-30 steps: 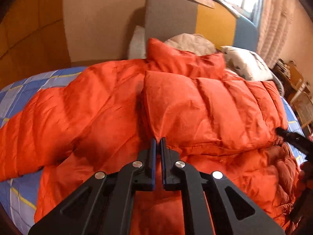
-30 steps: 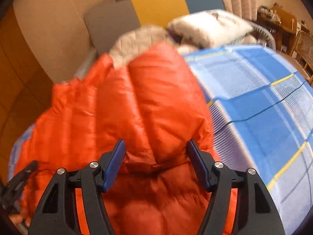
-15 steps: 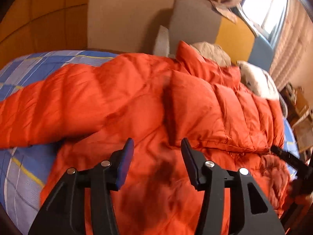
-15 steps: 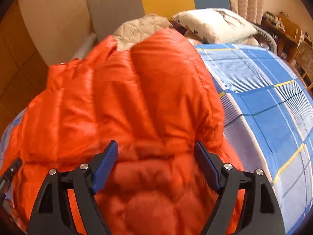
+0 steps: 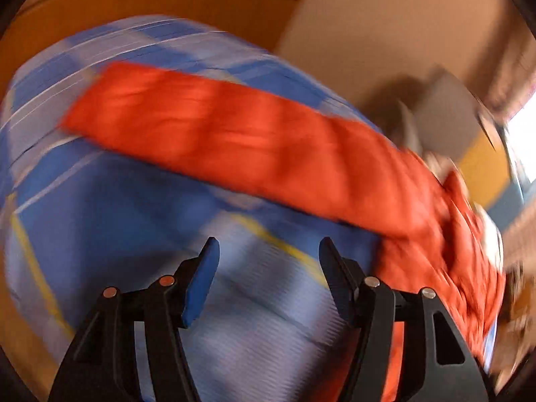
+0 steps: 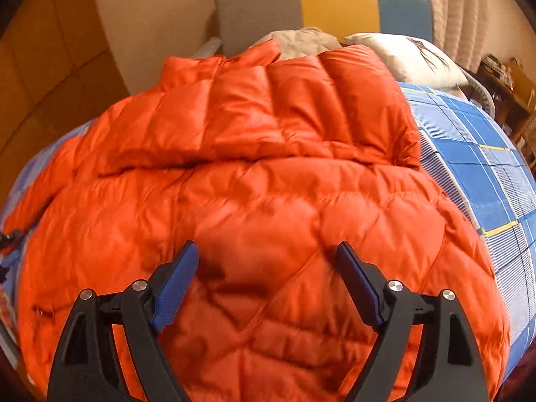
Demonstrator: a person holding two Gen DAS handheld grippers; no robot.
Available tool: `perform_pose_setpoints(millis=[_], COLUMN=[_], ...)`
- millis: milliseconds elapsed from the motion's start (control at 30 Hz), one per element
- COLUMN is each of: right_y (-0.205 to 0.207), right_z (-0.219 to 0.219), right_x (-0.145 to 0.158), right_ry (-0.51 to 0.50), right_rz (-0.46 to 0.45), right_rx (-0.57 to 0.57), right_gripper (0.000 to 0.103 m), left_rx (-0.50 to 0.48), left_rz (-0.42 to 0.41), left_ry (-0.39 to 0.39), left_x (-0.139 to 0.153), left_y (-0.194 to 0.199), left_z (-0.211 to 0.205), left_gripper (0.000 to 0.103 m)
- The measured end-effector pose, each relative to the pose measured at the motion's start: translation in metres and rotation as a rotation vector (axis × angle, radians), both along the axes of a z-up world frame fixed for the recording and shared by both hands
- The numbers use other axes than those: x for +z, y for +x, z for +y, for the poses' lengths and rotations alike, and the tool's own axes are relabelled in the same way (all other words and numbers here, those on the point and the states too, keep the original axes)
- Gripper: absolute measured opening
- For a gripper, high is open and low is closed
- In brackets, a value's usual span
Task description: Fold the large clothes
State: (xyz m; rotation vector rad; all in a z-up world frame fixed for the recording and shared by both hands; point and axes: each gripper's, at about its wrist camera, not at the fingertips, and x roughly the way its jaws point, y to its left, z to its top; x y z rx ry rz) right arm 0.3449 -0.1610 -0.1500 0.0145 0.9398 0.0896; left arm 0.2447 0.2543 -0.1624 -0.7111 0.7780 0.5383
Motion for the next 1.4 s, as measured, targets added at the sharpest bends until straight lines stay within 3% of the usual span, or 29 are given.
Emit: perform_pose_setpoints(millis=[200, 333, 433, 467, 567, 700, 933, 1100, 1233, 1400], right_y=[-0.006, -0.007, -0.006, -0.006, -0.007, -0.008, -0.007, -0.008, -0.010, -0.012], right_z=[0.005, 0.006, 0.009, 0.009, 0.010, 0.010, 0.008, 0.004, -0.002, -0.012], right_x=[-0.010, -0.013, -0.015, -0.016, -0.018, -0.019, -0.020, -0.018, -0.017, -0.015], right_ry=[-0.022, -0.038, -0.057, -0.061, -0.067, -0.068, -0.045, -0.007, 0.025, 0.061], right_rz=[0.025, 0.029, 0.034, 0.034, 0.037, 0.042, 0.045, 0.048, 0.052, 0.057], right_rx=[-0.004, -0.004, -0.004, -0.005, -0.005, -0.007, -0.015, -0.017, -0.010, -0.017], right_gripper=[0.086, 0.086, 0.086, 0.086, 0.086, 0.086, 0.086, 0.086, 0.086, 0.086], left_rx=[0.241, 0.320, 0.331, 0.321, 0.302, 0.267, 0.035, -0.256, -0.462, -0.627], left_rz=[-0.036, -0.080, -0.094, -0.088, -0.092, -0.095, -0.248, -0.325, -0.310, -0.253], left_ry=[-0.105, -0.151, -0.170, -0.176, -0.166, -0.095, 0.059, 0.145, 0.209, 0.191], left_x=[-0.014, -0.020, -0.026, -0.028, -0.034, -0.022, 0.051, 0.092, 0.093, 0.067], left_y=[-0.040, -0.048, -0.043, -0.034, -0.025, -0.021, 0.005, 0.050, 0.080, 0.097], left_z=[0.086, 0.122, 0.139, 0.142, 0.150, 0.148, 0.084, -0.014, -0.094, -0.158], left_gripper=[0.061, 0.060, 0.040, 0.027, 0.010, 0.003, 0.002, 0.002, 0.002, 0.004])
